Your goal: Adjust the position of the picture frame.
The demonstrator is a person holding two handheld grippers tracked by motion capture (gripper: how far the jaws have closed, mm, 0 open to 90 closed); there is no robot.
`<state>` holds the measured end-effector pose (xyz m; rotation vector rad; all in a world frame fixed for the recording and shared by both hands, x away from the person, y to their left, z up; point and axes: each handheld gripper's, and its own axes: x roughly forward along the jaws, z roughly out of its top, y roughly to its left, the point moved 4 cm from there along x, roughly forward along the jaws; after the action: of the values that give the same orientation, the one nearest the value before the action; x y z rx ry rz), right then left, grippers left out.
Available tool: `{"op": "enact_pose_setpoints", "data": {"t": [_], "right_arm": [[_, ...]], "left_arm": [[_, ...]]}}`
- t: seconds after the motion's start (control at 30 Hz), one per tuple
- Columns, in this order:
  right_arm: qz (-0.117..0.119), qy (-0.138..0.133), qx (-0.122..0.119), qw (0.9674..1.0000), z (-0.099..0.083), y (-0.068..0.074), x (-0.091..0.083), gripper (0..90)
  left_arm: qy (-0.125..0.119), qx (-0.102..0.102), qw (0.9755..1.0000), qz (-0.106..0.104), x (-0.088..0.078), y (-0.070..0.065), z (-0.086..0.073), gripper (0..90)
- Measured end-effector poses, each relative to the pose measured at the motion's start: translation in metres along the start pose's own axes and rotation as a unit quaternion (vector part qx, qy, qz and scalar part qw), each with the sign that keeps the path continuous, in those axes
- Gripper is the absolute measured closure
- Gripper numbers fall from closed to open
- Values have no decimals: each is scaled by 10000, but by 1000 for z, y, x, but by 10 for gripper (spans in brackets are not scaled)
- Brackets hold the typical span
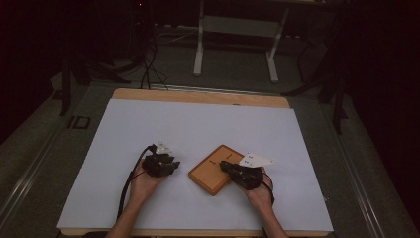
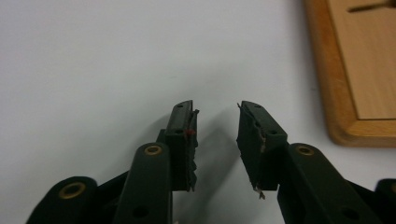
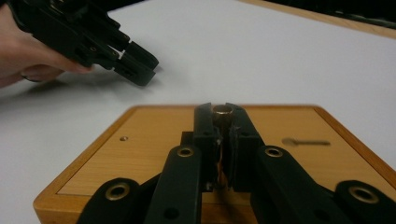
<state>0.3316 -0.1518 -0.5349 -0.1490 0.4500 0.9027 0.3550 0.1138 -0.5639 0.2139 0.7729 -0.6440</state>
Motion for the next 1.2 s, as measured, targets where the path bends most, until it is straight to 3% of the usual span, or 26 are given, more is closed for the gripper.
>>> {"op": "enact_pose_setpoints", "data": {"t": [0.17, 0.27, 0.43, 0.57, 0.73, 0.77, 0.8, 0.83, 0.9, 0.93, 1.0, 1.1, 1.17, 1.2], "right_arm": [[-137, 106, -3, 9999, -6, -4, -2, 843], [-380, 259, 32, 9989, -12, -9, -1, 841], [-556, 384, 134, 9976, -16, -13, 0, 840], [-839, 508, 338, 9946, -21, -19, 1, 839], [-1002, 545, 524, 9921, -20, -23, 1, 838], [-1128, 536, 667, 9899, -20, -25, 2, 837], [-1128, 536, 667, 9899, -20, -25, 2, 837], [-1245, 515, 825, 9874, -19, -30, 3, 837], [-1304, 491, 971, 9855, -18, -34, 3, 836], [-1333, 479, 1024, 9846, -18, -35, 3, 836], [-1344, 452, 1126, 9835, -17, -38, 4, 836], [-1317, 460, 1168, 9833, -16, -39, 5, 836], [-1293, 461, 1174, 9835, -15, -40, 7, 836], [-1259, 462, 1213, 9835, -14, -41, 9, 836]], "left_arm": [[26, 149, 9996, -217, 6, -15, 4, 717], [48, 239, 9988, -428, 10, -26, 7, 737], [68, 382, 9976, -573, 14, -40, 10, 763], [68, 441, 9968, -665, 16, -48, 11, 789], [67, 464, 9952, -855, 17, -55, 11, 847], [74, 488, 9947, -906, 17, -57, 10, 879], [66, 531, 9940, -955, 17, -59, 10, 879], [111, 696, 9923, -1014, 16, -64, 10, 891], [141, 785, 9914, -1042, 16, -67, 9, 893], [183, 914, 9890, -1145, 14, -72, 7, 894], [181, 932, 9879, -1228, 14, -74, 6, 895], [198, 1024, 9831, -1507, 13, -82, 3, 895], [257, 1198, 9775, -1715, 11, -91, 1, 895], [252, 1222, 9768, -1741, 11, -93, 1, 895]]}}
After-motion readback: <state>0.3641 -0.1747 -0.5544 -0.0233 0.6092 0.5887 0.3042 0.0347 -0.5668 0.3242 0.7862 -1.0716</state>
